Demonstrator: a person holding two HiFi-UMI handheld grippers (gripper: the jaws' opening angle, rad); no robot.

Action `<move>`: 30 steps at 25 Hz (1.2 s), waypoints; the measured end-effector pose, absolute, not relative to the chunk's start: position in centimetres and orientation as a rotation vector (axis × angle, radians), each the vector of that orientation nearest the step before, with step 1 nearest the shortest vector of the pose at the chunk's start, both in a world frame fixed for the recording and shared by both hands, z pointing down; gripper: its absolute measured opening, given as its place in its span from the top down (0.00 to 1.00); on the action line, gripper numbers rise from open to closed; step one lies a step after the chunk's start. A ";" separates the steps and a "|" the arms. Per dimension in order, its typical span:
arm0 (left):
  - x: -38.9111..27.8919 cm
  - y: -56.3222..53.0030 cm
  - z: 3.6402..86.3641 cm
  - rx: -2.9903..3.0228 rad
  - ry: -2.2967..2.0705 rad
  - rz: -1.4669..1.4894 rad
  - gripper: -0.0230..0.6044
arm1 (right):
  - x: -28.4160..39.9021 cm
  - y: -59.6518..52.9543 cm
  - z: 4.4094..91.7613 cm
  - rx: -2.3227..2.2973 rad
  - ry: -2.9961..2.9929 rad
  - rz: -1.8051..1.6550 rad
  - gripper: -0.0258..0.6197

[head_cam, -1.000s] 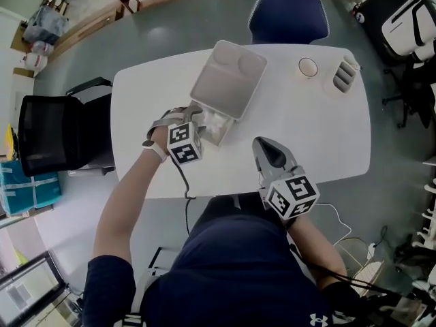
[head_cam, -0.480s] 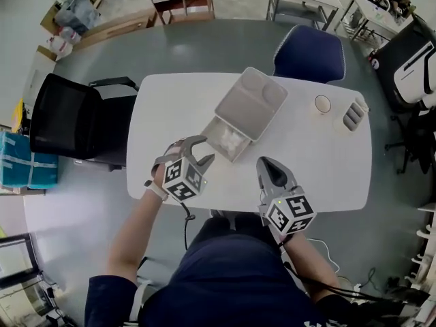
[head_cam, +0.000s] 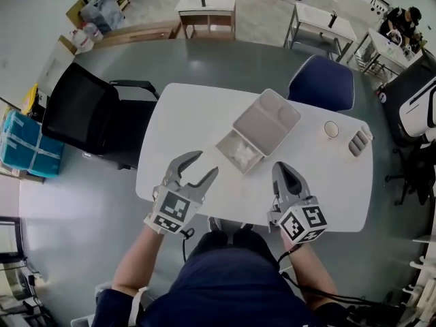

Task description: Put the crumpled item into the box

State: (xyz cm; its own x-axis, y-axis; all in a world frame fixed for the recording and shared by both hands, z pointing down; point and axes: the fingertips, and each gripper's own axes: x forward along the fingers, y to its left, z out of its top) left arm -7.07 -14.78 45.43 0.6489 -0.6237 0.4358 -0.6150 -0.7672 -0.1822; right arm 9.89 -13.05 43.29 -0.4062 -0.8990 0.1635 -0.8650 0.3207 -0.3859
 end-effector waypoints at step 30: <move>-14.1 -15.3 31.5 -2.776 1.521 -0.001 0.96 | 9.3 -13.7 32.4 -1.743 2.492 -0.172 0.96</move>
State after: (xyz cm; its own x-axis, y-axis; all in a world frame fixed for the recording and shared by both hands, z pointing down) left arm -14.08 -15.30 31.45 0.5383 -0.8427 0.0116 -0.8427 -0.5380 0.0203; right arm 9.33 -13.69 32.38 -0.3422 -0.9395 -0.0135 -0.9287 0.3404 -0.1469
